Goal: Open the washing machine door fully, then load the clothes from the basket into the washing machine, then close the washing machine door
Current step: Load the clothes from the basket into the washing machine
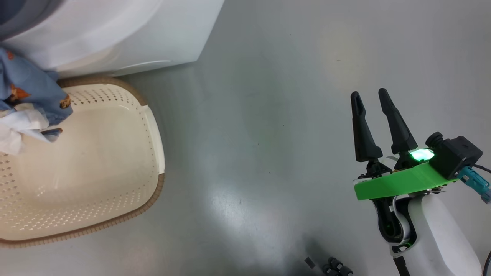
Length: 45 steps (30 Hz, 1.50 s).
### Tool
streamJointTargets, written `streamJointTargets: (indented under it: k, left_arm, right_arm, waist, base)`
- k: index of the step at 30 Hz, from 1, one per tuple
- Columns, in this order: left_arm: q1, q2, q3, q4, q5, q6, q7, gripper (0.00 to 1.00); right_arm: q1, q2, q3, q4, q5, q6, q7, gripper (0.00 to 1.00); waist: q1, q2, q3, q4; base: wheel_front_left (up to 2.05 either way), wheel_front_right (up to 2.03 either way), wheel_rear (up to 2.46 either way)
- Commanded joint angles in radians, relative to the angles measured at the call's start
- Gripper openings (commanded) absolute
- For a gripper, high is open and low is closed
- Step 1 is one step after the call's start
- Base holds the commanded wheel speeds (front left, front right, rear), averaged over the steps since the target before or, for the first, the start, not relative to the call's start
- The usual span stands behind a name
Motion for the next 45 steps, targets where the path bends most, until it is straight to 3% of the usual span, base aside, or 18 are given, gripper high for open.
streamJointTargets:
  k: [1,10,17,24,31,39,45]
  left_arm:
    - [-0.025,0.041,-0.001,-0.001,-0.011,-0.002,-0.001,1.00]
    - [-0.035,0.031,-0.041,0.031,-0.089,-0.002,-0.055,1.00]
    - [0.027,0.017,-0.038,-0.045,-0.162,-0.002,-0.085,1.00]
    - [0.148,0.005,0.083,-0.252,-0.138,0.002,-0.086,1.00]
    - [0.299,-0.046,0.211,-0.357,-0.091,0.000,-0.086,1.00]
    - [0.458,-0.098,0.294,-0.419,-0.033,-0.002,-0.086,1.00]
    - [0.575,-0.141,0.297,-0.475,0.004,-0.002,-0.086,1.00]
  right_arm:
    - [0.018,-0.006,0.026,-0.016,0.012,0.006,-0.008,1.00]
    - [0.019,-0.006,0.020,-0.013,0.003,0.006,-0.008,1.00]
    - [0.022,-0.006,0.013,-0.015,-0.007,0.006,-0.008,1.00]
    - [0.019,-0.006,0.000,-0.014,-0.019,0.006,-0.008,1.00]
    - [0.033,-0.006,-0.006,-0.008,-0.032,0.006,-0.008,1.00]
    - [0.075,-0.007,-0.015,0.012,-0.055,0.006,-0.008,1.00]
    - [0.112,-0.030,-0.018,0.030,-0.054,0.006,-0.008,1.00]
  waist:
    - [0.0000,0.0000,-0.004,0.004]
    - [0.0000,0.0000,-0.025,0.013]
    - [0.0000,0.0000,-0.043,0.031]
    - [0.0000,0.0000,-0.062,0.049]
    - [0.0000,0.0000,-0.130,0.055]
    - [0.0000,0.0000,-0.232,0.067]
    - [0.0000,0.0000,-0.311,0.094]
  base:
    - [0.00,0.00,0.00]
    - [0.00,0.00,0.00]
    - [0.00,0.00,0.00]
    - [0.00,0.00,0.00]
    - [0.00,0.00,0.00]
    - [0.00,0.00,0.00]
    - [0.00,0.00,0.00]
